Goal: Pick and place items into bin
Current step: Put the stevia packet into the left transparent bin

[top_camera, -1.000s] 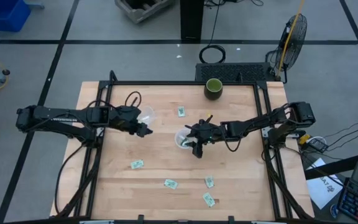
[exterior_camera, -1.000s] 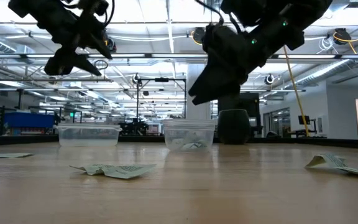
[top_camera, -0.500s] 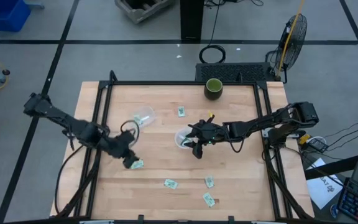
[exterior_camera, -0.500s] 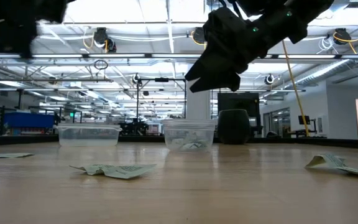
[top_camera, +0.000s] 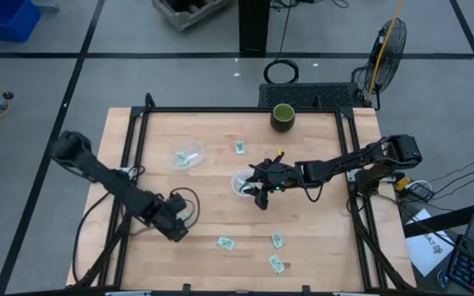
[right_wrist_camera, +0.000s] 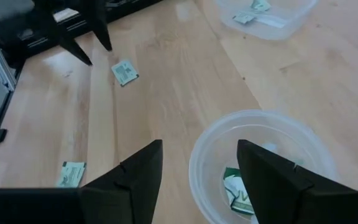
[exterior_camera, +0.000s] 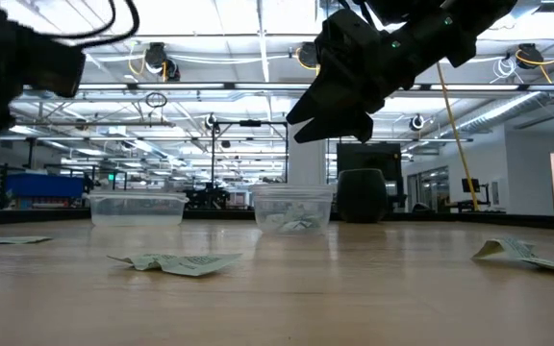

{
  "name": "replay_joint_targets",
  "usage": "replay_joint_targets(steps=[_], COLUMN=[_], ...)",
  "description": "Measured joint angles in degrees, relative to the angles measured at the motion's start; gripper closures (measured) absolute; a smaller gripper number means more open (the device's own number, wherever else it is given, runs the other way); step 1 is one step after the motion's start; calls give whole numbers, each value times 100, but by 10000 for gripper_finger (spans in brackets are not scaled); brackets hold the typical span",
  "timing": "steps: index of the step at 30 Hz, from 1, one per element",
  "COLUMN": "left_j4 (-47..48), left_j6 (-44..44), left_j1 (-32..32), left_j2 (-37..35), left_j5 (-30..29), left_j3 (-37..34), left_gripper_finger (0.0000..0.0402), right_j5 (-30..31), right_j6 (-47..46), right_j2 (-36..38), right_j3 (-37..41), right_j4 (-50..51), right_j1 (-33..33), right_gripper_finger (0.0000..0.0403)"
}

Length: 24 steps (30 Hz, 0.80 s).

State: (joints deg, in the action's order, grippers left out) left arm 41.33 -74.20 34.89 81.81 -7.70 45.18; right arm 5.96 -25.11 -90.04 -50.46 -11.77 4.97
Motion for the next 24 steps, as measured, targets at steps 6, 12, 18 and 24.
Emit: replay_joint_targets(steps=[6, 12, 18, 24], left_j4=[-631, -1014, -926, -507], left_j6=[420, 454, 366, 288], left_j1=[-43, -82, -76, -85], left_j2=[641, 932, 916, 574], left_j5=[121, 105, 19, 26], left_j3=[-1, 3, 4, -18], left_gripper_finger=[204, 204, 204, 204], right_j5=[-1, -19, -22, -17], right_j6=[-125, -311, -332, -327], right_j2=[-2, -2, -4, -4], right_j3=[0, 0, 4, 4], right_j4=[0, -41, -41, -40], right_j1=[0, 0, 58, 154], right_gripper_finger=[204, 204, 205, 204])
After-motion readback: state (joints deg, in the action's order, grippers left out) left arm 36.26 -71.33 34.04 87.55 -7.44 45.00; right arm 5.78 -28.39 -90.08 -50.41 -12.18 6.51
